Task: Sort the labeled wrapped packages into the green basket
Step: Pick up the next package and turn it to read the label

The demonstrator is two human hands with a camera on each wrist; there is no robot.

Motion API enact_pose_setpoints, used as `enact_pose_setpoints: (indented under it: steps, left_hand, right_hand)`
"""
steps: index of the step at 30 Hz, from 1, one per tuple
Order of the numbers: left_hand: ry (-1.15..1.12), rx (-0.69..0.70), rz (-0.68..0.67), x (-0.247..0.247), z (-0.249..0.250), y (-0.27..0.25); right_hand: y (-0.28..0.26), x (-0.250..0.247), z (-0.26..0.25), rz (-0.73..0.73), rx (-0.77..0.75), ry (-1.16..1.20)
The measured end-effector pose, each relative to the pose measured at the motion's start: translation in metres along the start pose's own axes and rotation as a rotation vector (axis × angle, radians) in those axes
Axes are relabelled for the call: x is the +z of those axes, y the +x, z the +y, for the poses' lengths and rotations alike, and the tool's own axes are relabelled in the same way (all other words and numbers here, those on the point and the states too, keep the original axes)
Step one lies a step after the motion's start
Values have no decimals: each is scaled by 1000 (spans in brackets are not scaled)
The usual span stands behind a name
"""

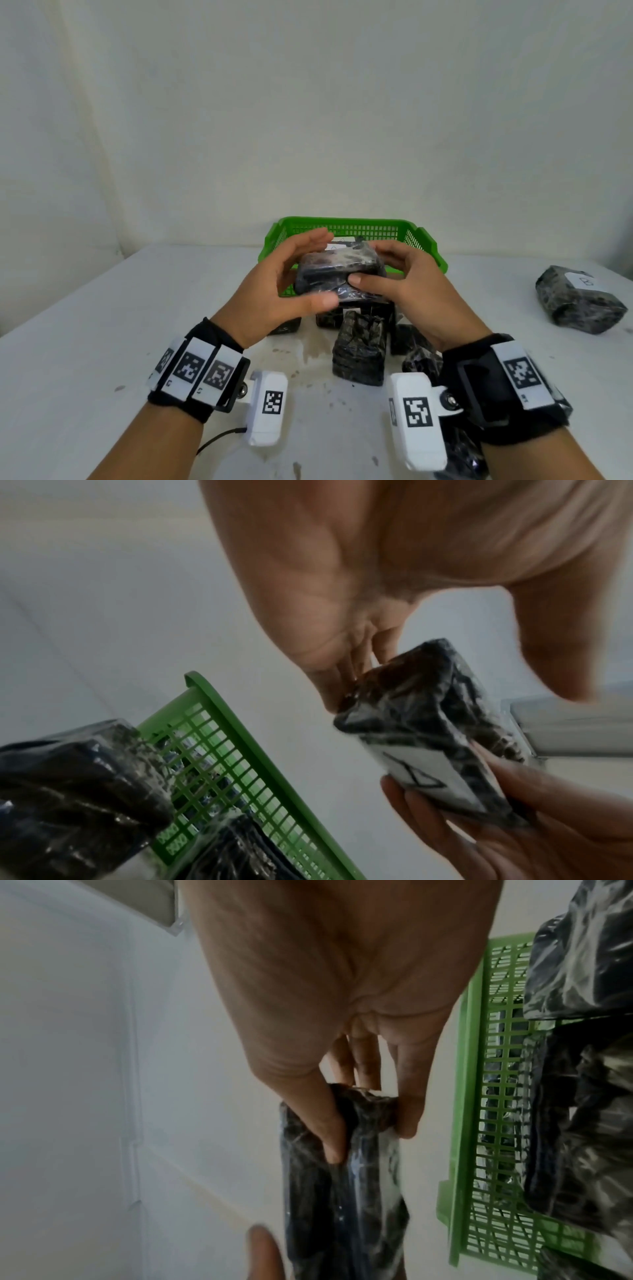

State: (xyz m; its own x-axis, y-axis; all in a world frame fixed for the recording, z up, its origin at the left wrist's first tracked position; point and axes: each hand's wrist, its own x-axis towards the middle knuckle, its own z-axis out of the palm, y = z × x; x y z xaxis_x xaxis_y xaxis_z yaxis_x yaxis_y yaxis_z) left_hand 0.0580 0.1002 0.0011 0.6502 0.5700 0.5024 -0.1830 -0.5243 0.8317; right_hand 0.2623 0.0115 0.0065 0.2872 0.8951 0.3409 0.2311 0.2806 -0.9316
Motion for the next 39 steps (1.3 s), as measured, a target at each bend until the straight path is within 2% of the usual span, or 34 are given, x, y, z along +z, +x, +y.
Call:
enact_pose_setpoints:
  steps: [4,9,12,15,21,25,29,31,35,39]
  left_hand:
    - [27,-32,90,0,-2,0]
    - [112,11,192,0,-3,1]
    - [130,17,179,0,-4,1]
    - [128,47,160,1,-4,1]
    - [124,109,152,3,-3,1]
    - [178,105,130,3,-2,0]
    - [159,102,109,4,1,-1]
    - [154,104,109,4,2,-1]
    - [135,114,139,1,2,0]
    - [119,123,142,2,2,0]
  right_hand:
    - [-1,-1,-1,-10,-58,46]
    - [1,2,3,-120,57,71]
    - [1,6,-2,-119,115,265]
    - [0,6,-5,-108,108,345]
    - [1,10,-2,-14,104,331]
    - [-2,18,-3,-75,134,268]
    - [-1,22,5,-34,103,237]
    - [0,21,4,-43,95,242]
    - [-1,15,-1,-149,134,281]
    - [0,12,0,-136,127,278]
